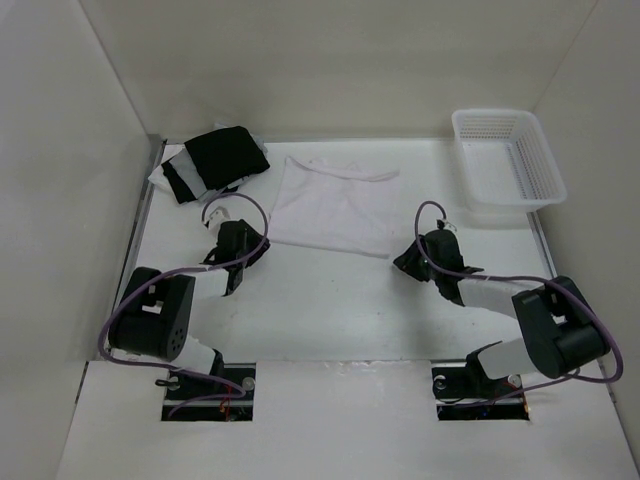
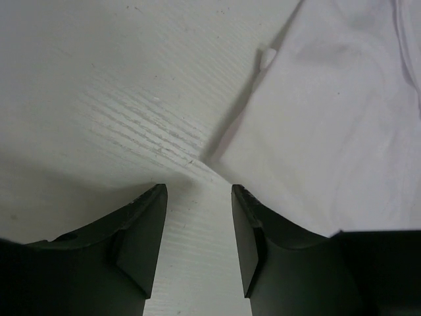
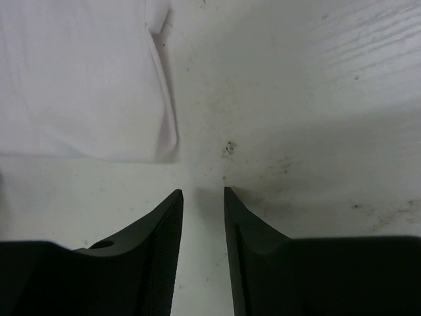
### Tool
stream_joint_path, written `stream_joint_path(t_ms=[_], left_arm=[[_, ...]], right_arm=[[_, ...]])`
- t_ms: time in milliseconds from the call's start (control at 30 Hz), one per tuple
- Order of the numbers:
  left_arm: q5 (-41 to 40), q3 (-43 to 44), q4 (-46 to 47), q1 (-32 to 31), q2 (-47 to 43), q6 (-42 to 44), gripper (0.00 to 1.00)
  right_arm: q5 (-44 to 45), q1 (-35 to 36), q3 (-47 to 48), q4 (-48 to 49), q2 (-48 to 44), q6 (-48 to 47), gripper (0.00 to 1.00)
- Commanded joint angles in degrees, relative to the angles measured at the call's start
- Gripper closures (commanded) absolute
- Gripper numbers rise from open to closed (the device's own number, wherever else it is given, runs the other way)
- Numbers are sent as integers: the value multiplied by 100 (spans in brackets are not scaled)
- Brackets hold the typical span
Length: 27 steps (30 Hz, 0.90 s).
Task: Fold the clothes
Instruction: Fold the tank top
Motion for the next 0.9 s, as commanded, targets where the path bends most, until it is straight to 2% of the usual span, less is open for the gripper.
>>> stream_joint_path(t_ms=[0, 167, 333, 600, 700, 867], left_arm=[[258, 31, 430, 58, 228, -195, 57], [451, 207, 527, 31, 668, -318, 63], [434, 242, 527, 58, 800, -362, 74], [320, 365, 527, 49, 905, -423, 82], [311, 426, 632, 40, 1002, -441, 85], [320, 409, 887, 49, 1108, -502, 93]], right_arm=[[110, 25, 17, 670, 113, 197, 63], [-189, -10, 61, 1047, 369, 390, 62], [-558, -89, 52, 1443, 570, 619, 57], [-743, -159, 70, 2041, 1019, 1023, 57], [-699, -212, 61, 2190, 1133, 1111, 60], [-656, -247, 96, 2296, 1318, 1199, 78]])
